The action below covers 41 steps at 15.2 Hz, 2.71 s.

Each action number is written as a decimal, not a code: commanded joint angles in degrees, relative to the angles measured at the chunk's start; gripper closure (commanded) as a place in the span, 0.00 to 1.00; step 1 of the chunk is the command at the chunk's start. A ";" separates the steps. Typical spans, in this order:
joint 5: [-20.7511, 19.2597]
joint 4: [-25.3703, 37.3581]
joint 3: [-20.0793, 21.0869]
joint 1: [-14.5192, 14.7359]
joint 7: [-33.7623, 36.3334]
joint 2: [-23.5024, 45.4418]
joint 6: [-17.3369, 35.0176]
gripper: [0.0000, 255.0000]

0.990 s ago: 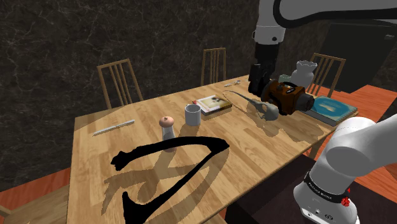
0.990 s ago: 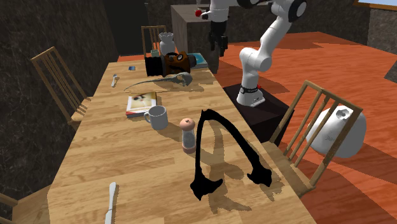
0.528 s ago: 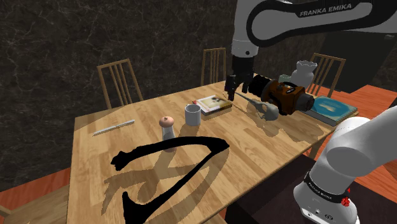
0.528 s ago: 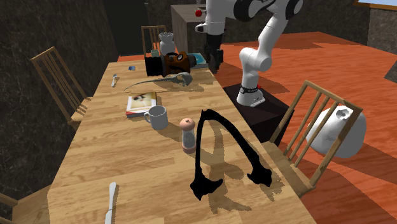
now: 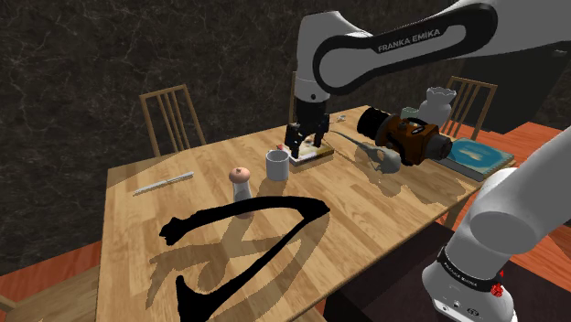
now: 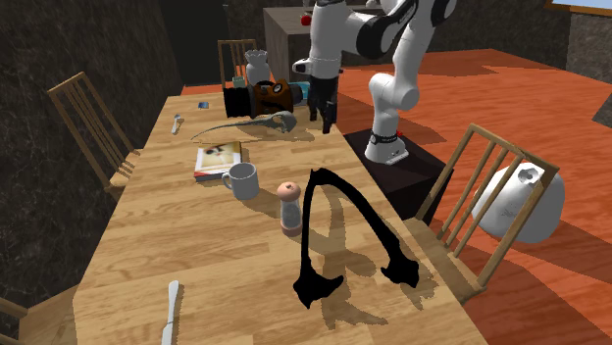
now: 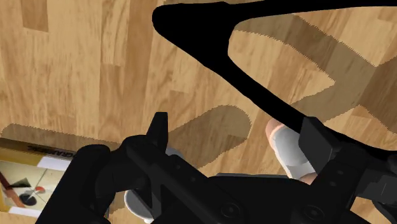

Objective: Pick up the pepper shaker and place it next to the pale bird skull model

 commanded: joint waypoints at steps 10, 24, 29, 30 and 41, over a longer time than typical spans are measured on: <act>-10.05 15.00 6.22 1.75 14.51 22.42 9.83 0.00; -18.30 23.17 5.45 5.52 21.82 36.27 15.44 0.00; -18.31 23.18 5.45 5.52 21.82 36.27 15.44 0.00; -18.30 23.18 5.45 5.52 21.82 36.27 15.43 0.00; -18.08 23.54 5.54 5.46 21.64 35.96 14.79 1.00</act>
